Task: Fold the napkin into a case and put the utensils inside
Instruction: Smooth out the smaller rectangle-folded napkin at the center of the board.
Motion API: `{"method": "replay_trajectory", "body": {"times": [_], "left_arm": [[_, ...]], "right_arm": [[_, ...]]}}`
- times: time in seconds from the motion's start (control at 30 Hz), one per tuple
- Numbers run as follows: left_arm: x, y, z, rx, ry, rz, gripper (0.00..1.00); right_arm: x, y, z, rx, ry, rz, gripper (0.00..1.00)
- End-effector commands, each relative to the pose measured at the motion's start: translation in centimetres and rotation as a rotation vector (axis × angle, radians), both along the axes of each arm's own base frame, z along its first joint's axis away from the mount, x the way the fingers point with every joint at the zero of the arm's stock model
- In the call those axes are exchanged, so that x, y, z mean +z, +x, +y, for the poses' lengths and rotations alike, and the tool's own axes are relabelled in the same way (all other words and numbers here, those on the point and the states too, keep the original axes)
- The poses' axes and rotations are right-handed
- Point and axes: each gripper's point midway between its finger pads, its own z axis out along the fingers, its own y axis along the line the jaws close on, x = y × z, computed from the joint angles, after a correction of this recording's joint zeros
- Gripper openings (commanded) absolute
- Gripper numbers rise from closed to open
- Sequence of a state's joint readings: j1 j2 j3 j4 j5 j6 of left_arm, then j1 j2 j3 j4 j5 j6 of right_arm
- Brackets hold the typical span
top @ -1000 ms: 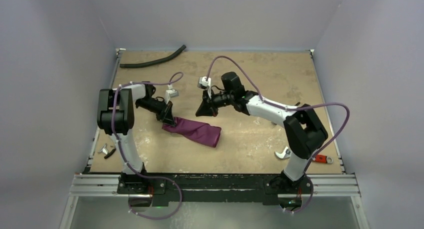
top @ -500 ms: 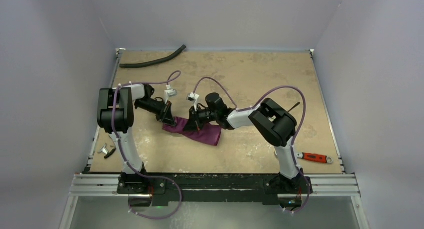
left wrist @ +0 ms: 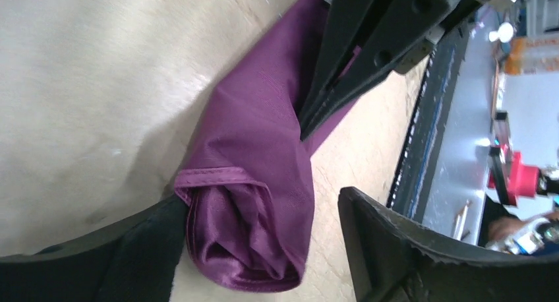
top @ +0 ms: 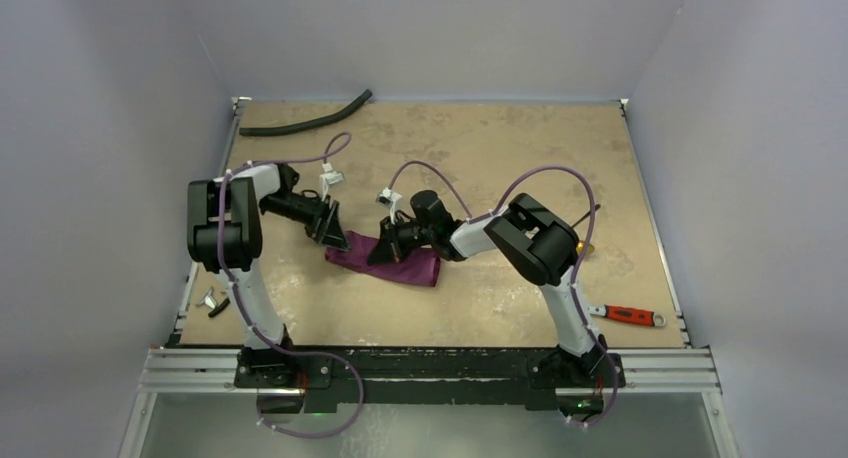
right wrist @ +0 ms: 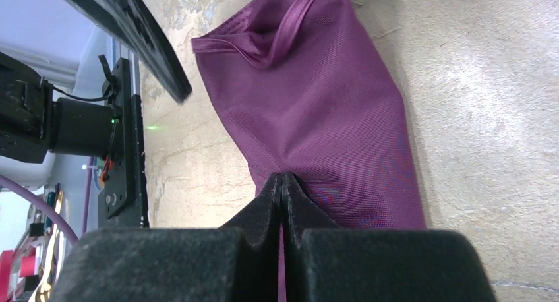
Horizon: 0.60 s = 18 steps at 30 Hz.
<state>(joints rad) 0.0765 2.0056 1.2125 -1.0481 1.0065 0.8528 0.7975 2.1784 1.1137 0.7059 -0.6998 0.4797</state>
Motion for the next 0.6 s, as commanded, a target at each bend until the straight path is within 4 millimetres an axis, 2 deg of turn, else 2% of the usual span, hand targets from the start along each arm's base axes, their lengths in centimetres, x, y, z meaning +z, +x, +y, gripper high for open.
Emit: {"method": "replay_trajectory", "body": {"times": [0.0,0.1,0.13,0.17,0.2,0.27,0.33,0.47,0.5,0.57], "left_arm": [[2.0,4.0,3.1,0.035,0.09,-0.198,0.86],[3.2,5.5,4.7,0.08,0.171,-0.278,0.91],[3.4,6.4,5.4,0.123,0.221,-0.318,0.92],[4.0,8.3,6.1,0.181,0.274,-0.413,0.93],[4.8,9.0,6.6,0.221,0.31,-0.471,0.94],[6.6,9.6,6.2,0.241,0.336,-0.569,0.95],[8.0,9.1,4.7,0.216,0.298,-0.579,0.96],[9.8,7.0,0.4,0.095,0.182,-0.575,0.97],[10.0,6.4,-0.2,0.078,0.16,-0.589,0.97],[9.0,4.7,-2.0,0.011,0.124,-0.58,0.93]], "right_arm": [[-4.3,-1.1,-1.7,-0.015,-0.1,0.066,0.0],[-4.2,-1.1,-1.7,-0.013,-0.098,0.064,0.0],[-4.1,-1.1,-1.7,-0.013,-0.095,0.06,0.0],[-4.0,-1.0,-1.6,-0.015,-0.09,0.057,0.0],[-4.0,-1.0,-1.6,-0.015,-0.089,0.055,0.0],[-3.9,-0.9,-1.6,-0.016,-0.09,0.054,0.0],[-3.8,-0.9,-1.6,-0.02,-0.088,0.052,0.0],[-3.3,-1.0,-1.5,-0.025,-0.072,0.057,0.0],[-3.0,-1.1,-1.5,-0.024,-0.062,0.06,0.0],[-2.2,-1.5,-1.3,-0.006,-0.033,0.075,0.0]]}}
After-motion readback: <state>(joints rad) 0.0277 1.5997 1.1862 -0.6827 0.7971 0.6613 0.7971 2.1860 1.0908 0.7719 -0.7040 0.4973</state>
